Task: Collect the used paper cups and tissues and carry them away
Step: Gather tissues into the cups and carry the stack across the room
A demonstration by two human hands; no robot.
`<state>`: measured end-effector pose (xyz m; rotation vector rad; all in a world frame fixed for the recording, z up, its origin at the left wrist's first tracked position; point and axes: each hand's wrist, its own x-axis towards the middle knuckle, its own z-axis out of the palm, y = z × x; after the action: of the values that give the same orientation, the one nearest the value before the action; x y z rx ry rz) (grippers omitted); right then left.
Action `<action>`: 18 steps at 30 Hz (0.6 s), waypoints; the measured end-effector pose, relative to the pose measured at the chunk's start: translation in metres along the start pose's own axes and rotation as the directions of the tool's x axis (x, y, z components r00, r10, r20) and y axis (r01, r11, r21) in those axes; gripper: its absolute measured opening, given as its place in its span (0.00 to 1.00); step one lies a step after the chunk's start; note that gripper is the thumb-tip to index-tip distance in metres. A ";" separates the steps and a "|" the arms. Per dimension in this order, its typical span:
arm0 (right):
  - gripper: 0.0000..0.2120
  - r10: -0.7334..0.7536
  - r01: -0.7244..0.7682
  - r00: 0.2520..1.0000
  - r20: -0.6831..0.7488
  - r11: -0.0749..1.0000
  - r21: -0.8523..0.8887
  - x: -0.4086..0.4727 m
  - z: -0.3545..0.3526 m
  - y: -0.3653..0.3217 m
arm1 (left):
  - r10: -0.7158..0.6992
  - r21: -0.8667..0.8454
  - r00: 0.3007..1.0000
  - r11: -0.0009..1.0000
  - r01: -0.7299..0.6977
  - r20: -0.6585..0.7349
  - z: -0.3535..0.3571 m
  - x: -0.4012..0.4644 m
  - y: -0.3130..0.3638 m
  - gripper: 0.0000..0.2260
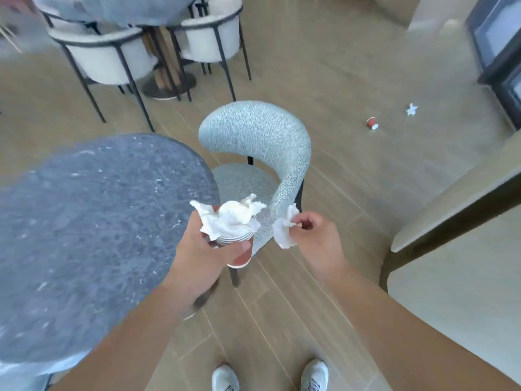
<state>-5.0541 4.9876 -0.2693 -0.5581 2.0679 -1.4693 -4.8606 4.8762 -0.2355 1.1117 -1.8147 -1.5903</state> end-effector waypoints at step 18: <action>0.07 -0.213 0.107 0.895 0.392 0.956 0.274 -0.104 0.042 -0.157 | 0.034 -0.055 0.911 0.997 -0.062 -0.411 -0.109 -0.144 0.091 0.36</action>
<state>-4.9434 4.9705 -0.1119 -0.8752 1.5113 -1.5130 -4.7179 4.9304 -0.1030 1.2494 -1.4869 -1.2616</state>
